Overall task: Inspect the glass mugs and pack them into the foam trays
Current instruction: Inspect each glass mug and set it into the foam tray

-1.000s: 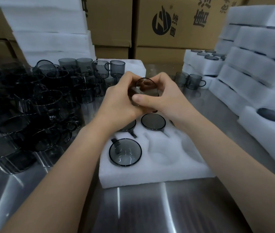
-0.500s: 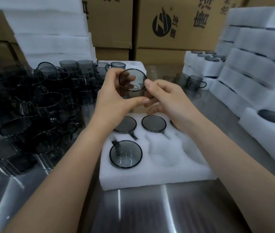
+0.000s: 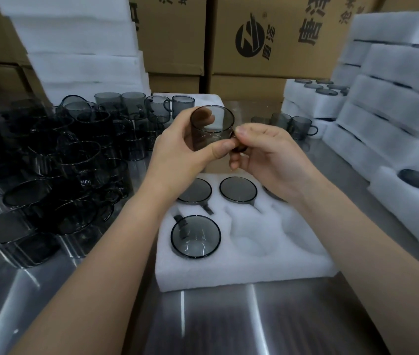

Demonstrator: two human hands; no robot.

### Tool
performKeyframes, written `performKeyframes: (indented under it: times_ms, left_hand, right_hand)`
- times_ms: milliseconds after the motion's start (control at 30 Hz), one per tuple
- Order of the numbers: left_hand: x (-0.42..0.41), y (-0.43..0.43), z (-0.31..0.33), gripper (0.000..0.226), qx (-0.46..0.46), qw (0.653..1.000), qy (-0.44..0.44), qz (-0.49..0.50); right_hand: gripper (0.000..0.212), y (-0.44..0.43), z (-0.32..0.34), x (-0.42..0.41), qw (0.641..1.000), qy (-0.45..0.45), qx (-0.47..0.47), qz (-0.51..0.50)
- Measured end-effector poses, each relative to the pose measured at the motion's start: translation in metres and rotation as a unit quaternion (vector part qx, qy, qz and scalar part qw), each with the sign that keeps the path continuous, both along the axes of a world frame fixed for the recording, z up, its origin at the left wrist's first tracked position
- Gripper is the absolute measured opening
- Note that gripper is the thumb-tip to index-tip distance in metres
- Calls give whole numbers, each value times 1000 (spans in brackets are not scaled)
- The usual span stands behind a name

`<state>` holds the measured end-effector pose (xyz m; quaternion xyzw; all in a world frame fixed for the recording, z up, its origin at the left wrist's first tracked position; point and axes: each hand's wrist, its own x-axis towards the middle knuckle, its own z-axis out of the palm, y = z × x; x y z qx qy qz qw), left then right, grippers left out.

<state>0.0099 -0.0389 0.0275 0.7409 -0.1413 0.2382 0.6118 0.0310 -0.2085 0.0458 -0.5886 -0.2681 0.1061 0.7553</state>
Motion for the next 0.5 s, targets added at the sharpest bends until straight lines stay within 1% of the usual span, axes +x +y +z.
performKeyframes:
  times_ms: [67,133,200,267,300,367,433,500]
  left_hand:
    - [-2,0,1,51,-17,1000,-1,-7]
    - [-3,0,2,46,-34,999,-1,-4]
    - [-3,1,2,40,-43,999,14,3]
    - [-1,2,1,35,-58,998,38,-10]
    - [-2,2,1,37,-75,996,51,-25]
    - [-2,1,2,50,-110,990,75,-57]
    - [-3,2,4,59,-110,987,89,-75]
    - [-4,3,4,65,-98,986,98,-92]
  right_hand:
    - [19,0,0,-1,1000,-15,5,19]
    - [24,0,1,-3,999,-31,11,32]
    - [28,2,1,-5,998,-54,11,33]
    - [24,3,2,-7,996,-81,1,22]
    - [23,3,2,-8,995,-97,-8,17]
    - [25,4,3,-10,989,-140,-41,-2]
    - [32,5,3,-10,979,-183,-79,-39]
    - [33,6,2,-10,972,-205,-92,-64]
